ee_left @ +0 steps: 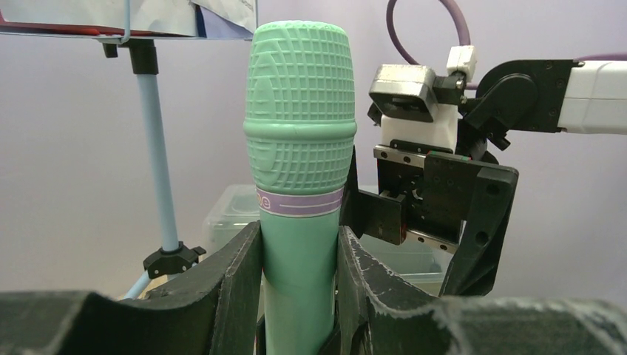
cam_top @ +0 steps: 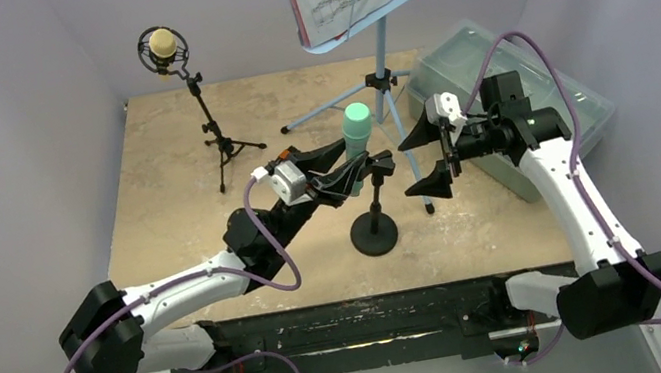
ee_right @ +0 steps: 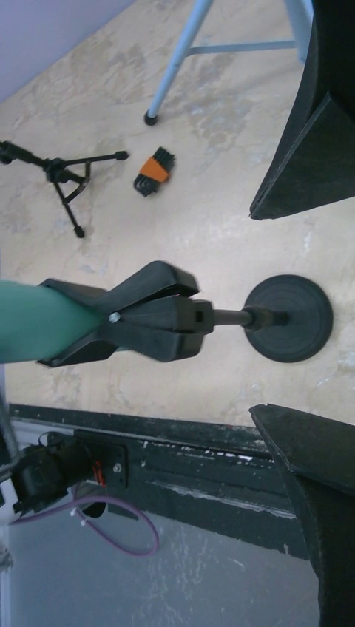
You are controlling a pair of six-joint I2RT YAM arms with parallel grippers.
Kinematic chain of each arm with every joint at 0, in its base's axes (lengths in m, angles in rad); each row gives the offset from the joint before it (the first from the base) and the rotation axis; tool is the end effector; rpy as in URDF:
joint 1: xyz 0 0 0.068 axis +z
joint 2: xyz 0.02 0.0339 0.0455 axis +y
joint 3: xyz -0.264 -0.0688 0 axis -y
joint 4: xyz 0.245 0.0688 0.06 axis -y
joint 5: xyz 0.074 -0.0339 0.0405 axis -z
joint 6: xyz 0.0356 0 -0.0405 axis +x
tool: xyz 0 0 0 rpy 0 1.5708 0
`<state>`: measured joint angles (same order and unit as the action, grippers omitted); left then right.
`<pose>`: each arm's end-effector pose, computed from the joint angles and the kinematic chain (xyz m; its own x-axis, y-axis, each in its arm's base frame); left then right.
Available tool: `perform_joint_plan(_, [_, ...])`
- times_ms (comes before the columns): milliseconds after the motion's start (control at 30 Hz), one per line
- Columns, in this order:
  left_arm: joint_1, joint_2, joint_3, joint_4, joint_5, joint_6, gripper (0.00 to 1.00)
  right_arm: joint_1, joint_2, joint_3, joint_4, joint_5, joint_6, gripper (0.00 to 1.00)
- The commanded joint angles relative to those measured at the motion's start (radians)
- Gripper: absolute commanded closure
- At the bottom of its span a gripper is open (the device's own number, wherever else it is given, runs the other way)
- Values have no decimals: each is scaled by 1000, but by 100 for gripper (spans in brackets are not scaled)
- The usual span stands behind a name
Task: Pack up the instrument practice props
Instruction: Place the microphone stand with the microphone at the center of the board, then remove the microphone from the microphone stand.
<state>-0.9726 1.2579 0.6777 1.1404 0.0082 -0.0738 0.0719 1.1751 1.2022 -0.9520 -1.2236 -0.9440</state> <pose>0.1515 -0.2228 0.3388 0.2372 -0.4790 -0.8452 0.8500 0.5235 -0.0581 0.2104 0.0487 0.3550 0.0098 -0.2756 -0.9612 -0.9906 0.1288 -0.0470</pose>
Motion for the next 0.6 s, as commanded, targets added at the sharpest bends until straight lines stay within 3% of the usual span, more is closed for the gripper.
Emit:
perform_joint_plan(0, [-11,-35,-13,73,-45,17,100,84,7,81,78,8,118,1])
perform_joint_plan(133, [-12,-38,-15,73,-47,15,100,156,-1,89,245,84,278,1])
perform_joint_plan(333, [-14,-57,-27,64,-49,16,100,222,36,102,258,112,283,2])
perform_joint_plan(567, [-14,-74,-43,58,-57,19,100,243,46,108,262,127,283,17])
